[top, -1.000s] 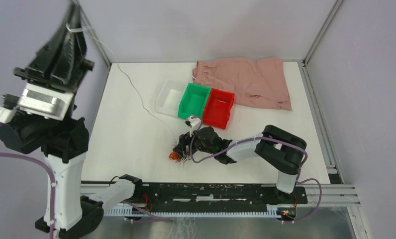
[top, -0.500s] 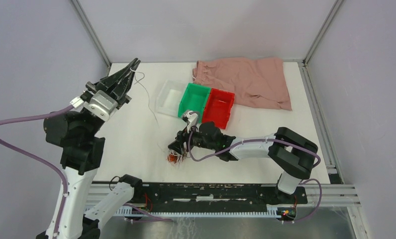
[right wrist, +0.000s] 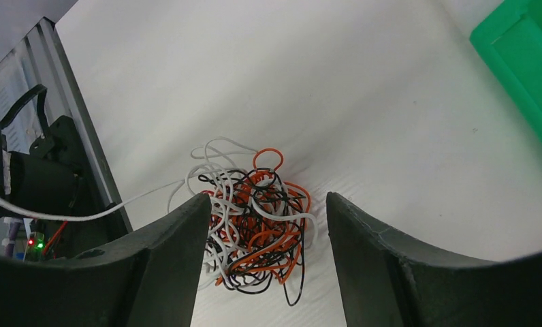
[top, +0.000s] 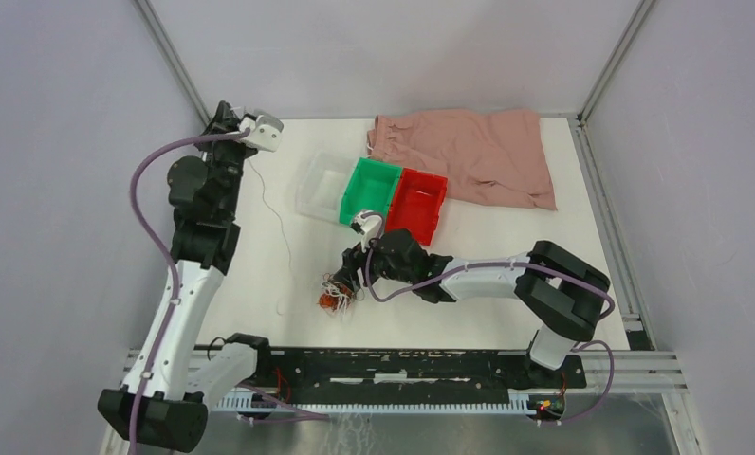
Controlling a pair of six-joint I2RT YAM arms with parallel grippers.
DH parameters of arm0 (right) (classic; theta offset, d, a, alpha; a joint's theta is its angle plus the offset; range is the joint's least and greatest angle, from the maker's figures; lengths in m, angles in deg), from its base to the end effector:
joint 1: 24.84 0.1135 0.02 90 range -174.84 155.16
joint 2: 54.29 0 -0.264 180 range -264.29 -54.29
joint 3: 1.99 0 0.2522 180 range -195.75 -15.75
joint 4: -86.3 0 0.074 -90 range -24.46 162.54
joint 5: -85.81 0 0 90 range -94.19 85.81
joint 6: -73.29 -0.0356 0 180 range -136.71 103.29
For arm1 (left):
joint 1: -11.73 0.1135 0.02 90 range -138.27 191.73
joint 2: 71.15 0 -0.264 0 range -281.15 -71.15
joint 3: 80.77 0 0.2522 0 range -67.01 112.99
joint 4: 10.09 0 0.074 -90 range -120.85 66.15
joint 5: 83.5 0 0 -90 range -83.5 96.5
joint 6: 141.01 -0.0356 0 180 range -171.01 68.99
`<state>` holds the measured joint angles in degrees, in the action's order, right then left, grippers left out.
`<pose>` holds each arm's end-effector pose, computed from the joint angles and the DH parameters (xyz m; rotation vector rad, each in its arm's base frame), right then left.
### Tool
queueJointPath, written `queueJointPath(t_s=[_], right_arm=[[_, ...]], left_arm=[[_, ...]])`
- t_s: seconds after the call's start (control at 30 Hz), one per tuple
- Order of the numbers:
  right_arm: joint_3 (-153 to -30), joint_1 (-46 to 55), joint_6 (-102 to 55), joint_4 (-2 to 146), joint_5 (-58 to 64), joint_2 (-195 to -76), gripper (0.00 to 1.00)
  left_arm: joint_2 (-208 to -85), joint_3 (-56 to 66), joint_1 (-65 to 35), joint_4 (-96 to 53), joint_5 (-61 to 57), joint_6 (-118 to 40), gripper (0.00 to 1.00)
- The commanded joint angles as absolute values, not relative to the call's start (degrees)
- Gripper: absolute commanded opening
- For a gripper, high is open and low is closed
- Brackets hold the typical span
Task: Untangle the cables
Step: Untie the cable.
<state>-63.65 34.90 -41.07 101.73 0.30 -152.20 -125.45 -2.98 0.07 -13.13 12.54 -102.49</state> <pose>0.1800 0.3141 0.1869 -0.6861 1.9658 1.0219 0.1964 -0.0367 0.4666 0.5687 1.1054 0.6694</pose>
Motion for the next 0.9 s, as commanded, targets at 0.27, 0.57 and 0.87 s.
queueJointPath(t_s=[0.27, 0.57, 0.87], right_arm=[[-66.57, 35.04, -36.11, 98.71, 7.94, -148.12, 0.69], [-66.43, 35.38, -37.89, 102.90, 14.96, -150.57, 0.67], [-69.82, 35.37, -37.70, 101.12, 25.25, -153.98, 0.55]], left_arm=[[-136.35, -12.18, 20.69, -12.61, -0.84, -102.68, 0.23], [-125.93, -12.32, 19.60, -43.21, -24.19, -95.87, 0.68], [-124.95, -20.89, 19.72, -60.29, -23.11, -106.14, 0.96]])
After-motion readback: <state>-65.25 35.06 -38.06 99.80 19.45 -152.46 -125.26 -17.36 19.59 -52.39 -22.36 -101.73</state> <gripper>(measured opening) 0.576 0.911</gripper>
